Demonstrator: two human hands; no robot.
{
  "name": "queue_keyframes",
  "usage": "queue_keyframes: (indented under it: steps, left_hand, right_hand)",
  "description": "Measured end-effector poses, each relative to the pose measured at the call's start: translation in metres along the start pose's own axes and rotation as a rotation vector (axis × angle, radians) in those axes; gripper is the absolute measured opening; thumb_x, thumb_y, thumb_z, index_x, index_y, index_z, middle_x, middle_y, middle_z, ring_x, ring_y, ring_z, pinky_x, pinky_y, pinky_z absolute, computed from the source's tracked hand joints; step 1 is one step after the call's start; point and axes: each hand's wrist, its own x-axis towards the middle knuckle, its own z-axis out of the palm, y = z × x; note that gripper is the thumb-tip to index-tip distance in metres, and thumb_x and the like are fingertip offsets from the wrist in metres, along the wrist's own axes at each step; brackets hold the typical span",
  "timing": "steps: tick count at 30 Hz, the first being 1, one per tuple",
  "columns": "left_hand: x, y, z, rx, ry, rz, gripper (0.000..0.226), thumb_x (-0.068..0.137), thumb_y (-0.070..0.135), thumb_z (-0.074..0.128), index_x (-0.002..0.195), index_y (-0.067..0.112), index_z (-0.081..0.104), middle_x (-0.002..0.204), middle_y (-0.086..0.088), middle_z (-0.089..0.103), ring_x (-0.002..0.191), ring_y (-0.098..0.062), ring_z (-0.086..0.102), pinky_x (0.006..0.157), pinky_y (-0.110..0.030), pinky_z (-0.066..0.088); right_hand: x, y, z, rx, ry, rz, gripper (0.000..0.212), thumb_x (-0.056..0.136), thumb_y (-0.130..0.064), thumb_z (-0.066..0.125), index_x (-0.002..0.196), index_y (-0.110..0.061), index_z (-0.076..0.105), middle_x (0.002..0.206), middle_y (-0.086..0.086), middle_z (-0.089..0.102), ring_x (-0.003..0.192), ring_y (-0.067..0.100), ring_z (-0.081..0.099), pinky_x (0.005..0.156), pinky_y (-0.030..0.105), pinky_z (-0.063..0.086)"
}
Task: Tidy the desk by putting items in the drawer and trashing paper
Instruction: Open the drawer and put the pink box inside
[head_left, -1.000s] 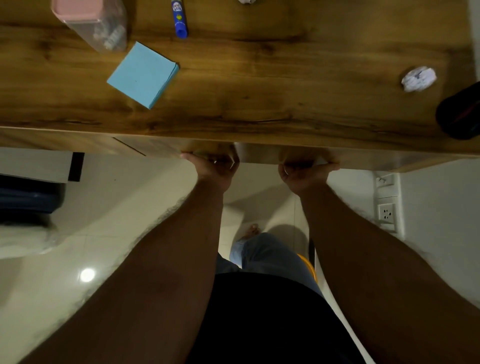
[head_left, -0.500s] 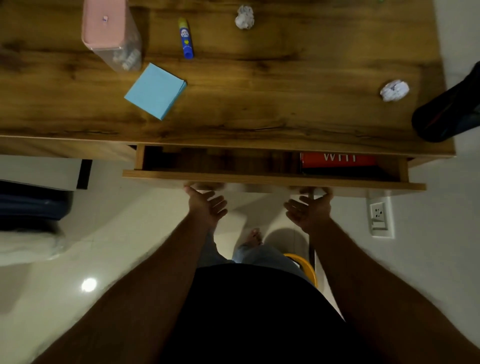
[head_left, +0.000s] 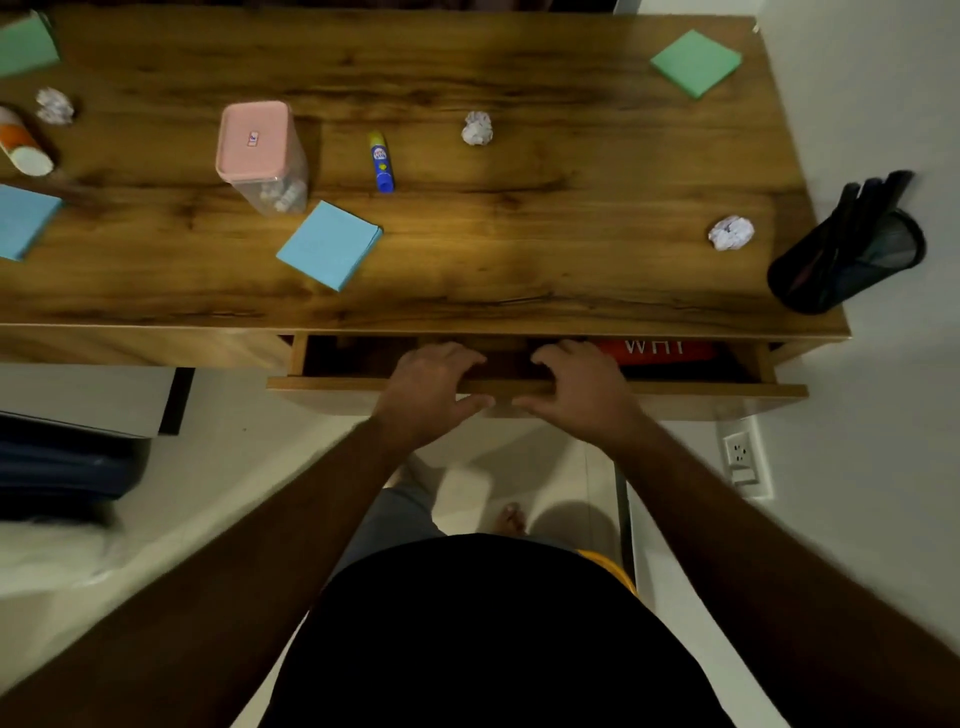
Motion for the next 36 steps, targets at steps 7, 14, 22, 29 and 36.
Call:
queue_keyframes:
  steps: [7,14,22,29,36]
  left_hand:
    - [0.012,-0.007,0.018,0.325,-0.113,-0.099,0.045,0.082,0.057,0.06,0.117,0.029,0.055,0.113,0.001,0.066,0.106,-0.023,0.061,0.094,-0.04,0.042]
    - [0.001,-0.001,0.019,0.314,-0.136,-0.119,0.03,0.086,0.05,0.058,0.104,0.026,0.058,0.1,0.0,0.066,0.094,-0.024,0.065,0.079,-0.035,0.05]
    - [-0.025,-0.005,0.024,0.182,-0.238,-0.047,0.039,0.083,0.058,0.055,0.105,0.027,0.058,0.106,-0.001,0.066,0.099,-0.025,0.064,0.078,-0.035,0.052]
    - [-0.064,-0.007,0.028,0.09,-0.373,0.058,0.038,0.093,0.051,0.05,0.114,0.019,0.055,0.118,-0.009,0.061,0.108,-0.029,0.058,0.085,-0.039,0.046]
    - [-0.107,-0.002,0.04,0.016,-0.429,0.137,0.036,0.097,0.044,0.049,0.115,0.013,0.054,0.117,-0.013,0.06,0.107,-0.029,0.057,0.084,-0.039,0.044]
  right_hand:
    - [0.025,-0.008,0.025,-0.174,-0.153,0.005,0.041,0.076,-0.056,0.066,0.104,-0.027,0.056,0.098,-0.002,0.064,0.094,0.022,0.062,0.078,0.037,0.051]
    - [0.011,-0.011,0.032,-0.194,-0.122,0.009,0.019,0.083,-0.044,0.062,0.094,-0.028,0.06,0.082,-0.006,0.057,0.078,0.018,0.057,0.071,0.034,0.051]
    - [-0.021,-0.023,0.048,-0.259,-0.076,0.077,0.021,0.082,-0.046,0.061,0.091,-0.027,0.063,0.075,-0.008,0.058,0.073,0.015,0.062,0.071,0.033,0.055]
    - [-0.057,-0.039,0.06,-0.304,-0.171,0.184,0.033,0.081,-0.056,0.057,0.099,-0.031,0.068,0.079,-0.005,0.064,0.075,0.017,0.063,0.072,0.033,0.055]
    - [-0.101,-0.051,0.079,-0.357,-0.188,0.224,0.032,0.082,-0.054,0.058,0.106,-0.034,0.067,0.09,-0.003,0.07,0.085,0.02,0.066,0.077,0.031,0.052]
